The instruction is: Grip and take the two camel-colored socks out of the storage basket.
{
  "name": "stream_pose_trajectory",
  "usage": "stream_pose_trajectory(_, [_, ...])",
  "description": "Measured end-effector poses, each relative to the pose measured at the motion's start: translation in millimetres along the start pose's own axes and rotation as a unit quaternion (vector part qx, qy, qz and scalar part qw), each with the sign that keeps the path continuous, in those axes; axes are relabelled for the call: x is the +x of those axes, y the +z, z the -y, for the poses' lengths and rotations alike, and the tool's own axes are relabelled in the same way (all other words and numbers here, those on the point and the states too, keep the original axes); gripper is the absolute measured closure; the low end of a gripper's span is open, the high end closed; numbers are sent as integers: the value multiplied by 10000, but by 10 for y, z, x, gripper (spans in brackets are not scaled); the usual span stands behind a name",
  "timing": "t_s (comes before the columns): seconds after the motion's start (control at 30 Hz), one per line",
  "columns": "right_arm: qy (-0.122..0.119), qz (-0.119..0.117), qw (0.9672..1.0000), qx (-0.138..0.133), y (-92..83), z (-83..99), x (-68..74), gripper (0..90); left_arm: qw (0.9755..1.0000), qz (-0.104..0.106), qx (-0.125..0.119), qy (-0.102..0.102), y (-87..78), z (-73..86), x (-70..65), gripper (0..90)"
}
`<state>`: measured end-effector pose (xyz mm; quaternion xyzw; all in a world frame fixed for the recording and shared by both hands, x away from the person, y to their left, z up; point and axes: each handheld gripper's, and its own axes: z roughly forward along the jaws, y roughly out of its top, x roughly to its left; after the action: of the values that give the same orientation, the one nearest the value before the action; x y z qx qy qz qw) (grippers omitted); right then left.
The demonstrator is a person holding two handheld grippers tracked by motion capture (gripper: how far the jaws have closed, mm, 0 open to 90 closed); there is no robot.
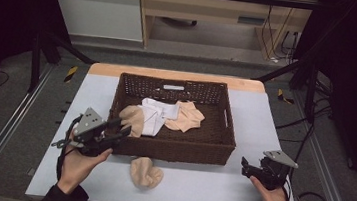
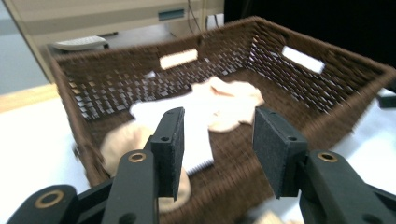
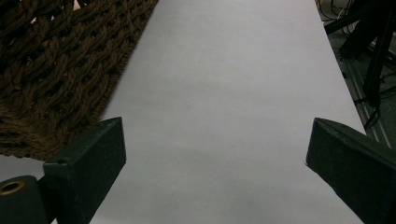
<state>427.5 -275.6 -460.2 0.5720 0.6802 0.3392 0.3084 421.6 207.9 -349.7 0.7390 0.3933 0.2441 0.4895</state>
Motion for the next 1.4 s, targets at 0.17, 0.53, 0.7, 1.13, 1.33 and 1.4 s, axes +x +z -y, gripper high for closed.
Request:
stream_pose_trajectory(0.17, [15,5,10000,-9,1,-1,-6,51,9997,-245,-23,-62,202,-236,120,535])
stream_pose_trajectory(0.53, [7,0,10000,-7,6,-5,-9,51,9975,-663,216,82,697,-503,309,512])
stream_pose_trajectory(0.7, [-8,3,10000,-18,5,-7,-8,51,9963,-758,386,157,899,-524,365,503])
stream_pose_trajectory(1.13, [30,-30,10000,-23,3,-9,-14,51,9895,-1022,1024,56,1324,-415,583,484])
stream_pose_trajectory(1.33, [33,-29,10000,-20,7,-10,-13,51,9906,-887,1036,131,1398,-388,546,485])
stream_pose_trajectory(1.4, [29,-31,10000,-30,6,-9,-17,51,9894,-848,1154,249,1463,-349,520,487])
